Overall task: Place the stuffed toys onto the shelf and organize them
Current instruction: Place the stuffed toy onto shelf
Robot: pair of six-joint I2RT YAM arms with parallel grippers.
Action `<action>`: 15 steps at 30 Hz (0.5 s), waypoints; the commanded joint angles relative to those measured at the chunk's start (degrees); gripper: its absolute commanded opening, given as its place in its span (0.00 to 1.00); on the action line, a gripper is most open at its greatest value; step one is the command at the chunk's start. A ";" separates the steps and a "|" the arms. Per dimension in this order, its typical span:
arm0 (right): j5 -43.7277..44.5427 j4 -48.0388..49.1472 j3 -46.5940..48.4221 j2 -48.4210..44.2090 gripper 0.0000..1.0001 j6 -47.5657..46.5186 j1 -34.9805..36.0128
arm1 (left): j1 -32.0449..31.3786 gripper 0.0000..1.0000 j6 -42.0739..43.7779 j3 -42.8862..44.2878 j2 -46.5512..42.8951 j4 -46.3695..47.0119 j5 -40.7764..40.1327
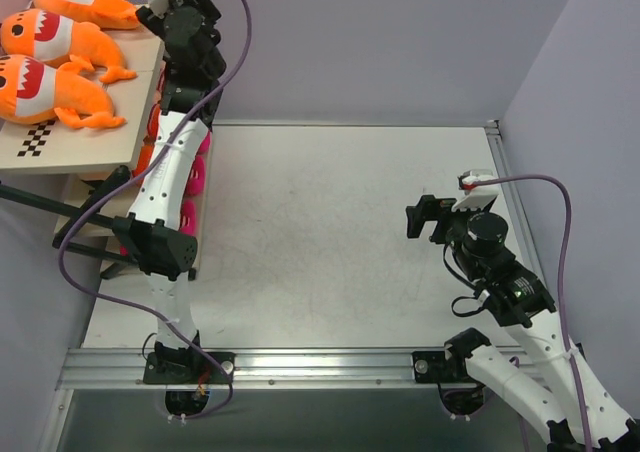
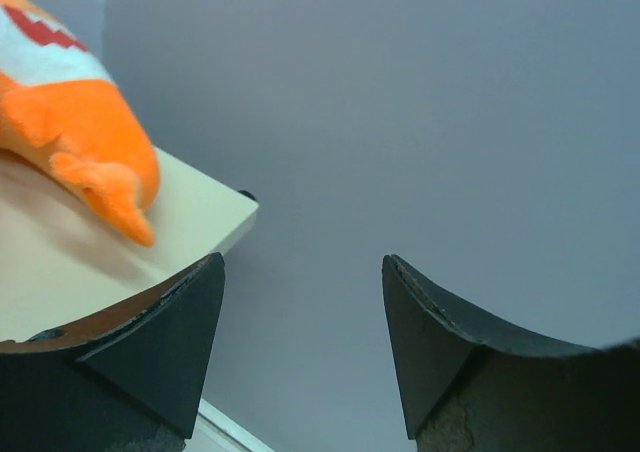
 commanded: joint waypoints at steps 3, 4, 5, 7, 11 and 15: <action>1.76 2.13 -0.20 1.70 0.99 -0.23 0.38 | -2.44 0.74 14.07 9.43 4.95 3.43 2.71; 1.84 2.22 -0.38 1.79 0.99 -0.32 0.38 | -2.52 0.74 16.69 10.15 5.75 3.43 3.85; 1.67 2.57 -0.55 2.05 1.00 -0.32 0.38 | -2.52 0.74 18.11 10.85 6.45 4.04 4.39; 1.41 2.57 -0.56 2.76 0.99 -0.14 0.38 | -2.52 0.75 22.93 11.30 8.21 5.27 5.62; 1.58 2.40 -0.56 3.99 0.99 -0.32 0.38 | -2.44 0.77 30.85 11.56 10.41 9.57 5.71; 1.67 2.31 -0.73 4.87 0.99 -0.32 0.38 | -2.00 0.81 36.40 10.51 11.91 12.74 3.79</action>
